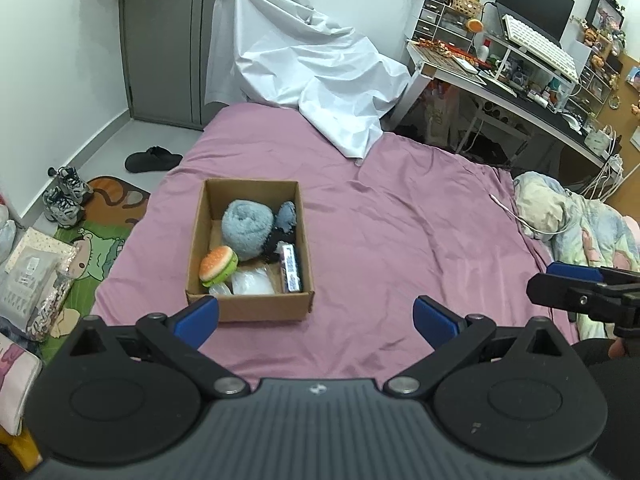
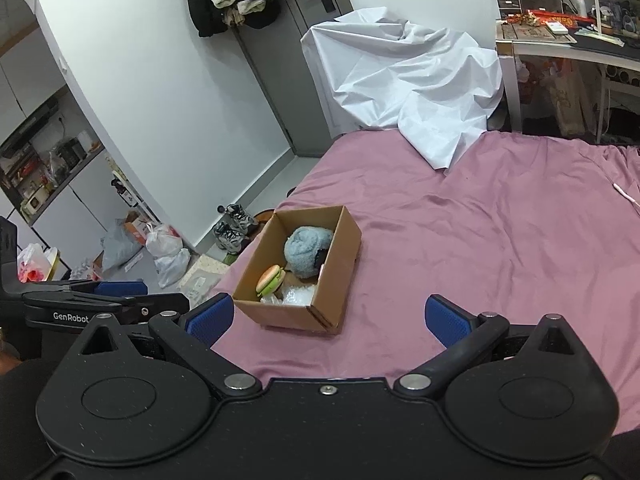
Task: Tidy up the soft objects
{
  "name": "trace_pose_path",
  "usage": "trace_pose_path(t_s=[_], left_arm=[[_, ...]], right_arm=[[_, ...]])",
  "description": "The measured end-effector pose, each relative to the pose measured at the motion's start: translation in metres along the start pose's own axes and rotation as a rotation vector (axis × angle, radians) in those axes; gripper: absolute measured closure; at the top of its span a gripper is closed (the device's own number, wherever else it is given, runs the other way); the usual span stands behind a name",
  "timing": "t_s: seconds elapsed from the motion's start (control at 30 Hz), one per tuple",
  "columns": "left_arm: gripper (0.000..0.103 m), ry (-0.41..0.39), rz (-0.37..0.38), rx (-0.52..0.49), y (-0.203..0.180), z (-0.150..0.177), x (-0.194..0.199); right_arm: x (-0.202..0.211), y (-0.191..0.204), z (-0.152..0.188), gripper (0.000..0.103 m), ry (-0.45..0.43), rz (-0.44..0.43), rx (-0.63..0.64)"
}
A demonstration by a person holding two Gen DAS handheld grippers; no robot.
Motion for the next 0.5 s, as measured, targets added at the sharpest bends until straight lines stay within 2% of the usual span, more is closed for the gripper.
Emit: trace_pose_path(t_s=[0.27, 0.5], left_arm=[[0.001, 0.011, 0.013, -0.009, -0.02, 0.011, 0.008], [0.001, -0.047, -0.056, -0.038, -0.034, 0.01, 0.017]], right_arm=[[0.006, 0.002, 0.009, 0.0, 0.027, -0.006, -0.003], [0.007, 0.002, 0.011, 0.0, 0.033, 0.005, -0.011]])
Point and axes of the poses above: each gripper's, at about its wrist camera, not at the fingertips, and x roughly against the way its jaws point, y to its left, z to its underside, the point moved 9 cm from there along -x, roughly the way its jaws point, and after that the axes turned 9 degrees about x, right-handed, at the moved point
